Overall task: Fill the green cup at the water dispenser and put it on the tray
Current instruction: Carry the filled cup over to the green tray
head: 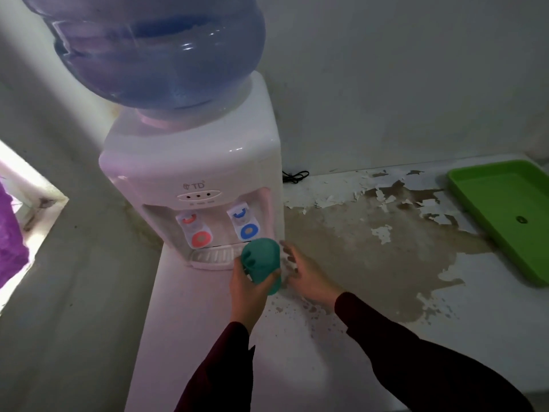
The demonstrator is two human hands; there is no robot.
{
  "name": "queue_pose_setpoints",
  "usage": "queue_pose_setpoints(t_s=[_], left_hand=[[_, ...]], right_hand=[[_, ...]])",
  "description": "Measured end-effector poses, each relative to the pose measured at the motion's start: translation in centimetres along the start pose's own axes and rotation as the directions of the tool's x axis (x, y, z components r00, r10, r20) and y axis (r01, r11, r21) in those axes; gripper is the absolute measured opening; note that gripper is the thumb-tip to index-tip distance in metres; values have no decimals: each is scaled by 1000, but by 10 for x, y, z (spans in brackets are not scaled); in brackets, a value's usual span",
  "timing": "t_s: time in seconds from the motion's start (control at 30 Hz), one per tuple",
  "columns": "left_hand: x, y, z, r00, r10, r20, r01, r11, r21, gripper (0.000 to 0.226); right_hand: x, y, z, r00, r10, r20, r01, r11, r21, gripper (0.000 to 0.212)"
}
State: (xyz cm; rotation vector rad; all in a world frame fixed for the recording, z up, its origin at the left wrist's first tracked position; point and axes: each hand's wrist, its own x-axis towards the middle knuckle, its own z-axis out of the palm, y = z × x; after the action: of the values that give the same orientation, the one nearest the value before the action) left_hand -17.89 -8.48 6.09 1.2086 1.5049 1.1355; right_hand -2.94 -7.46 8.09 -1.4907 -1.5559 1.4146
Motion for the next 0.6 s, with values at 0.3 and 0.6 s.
queue_pose_setpoints(t_s=[0.3,0.6], left_hand=[[-15,30,75,961,136,241,-158,985,72,69],[-10,92,237,839,174,516,-188,982,-25,70]], right_hand=[[-39,43,-39,976,-1,-218,37,986,162,66],[-77,81,-208,861,-37,-507,82,994,68,57]])
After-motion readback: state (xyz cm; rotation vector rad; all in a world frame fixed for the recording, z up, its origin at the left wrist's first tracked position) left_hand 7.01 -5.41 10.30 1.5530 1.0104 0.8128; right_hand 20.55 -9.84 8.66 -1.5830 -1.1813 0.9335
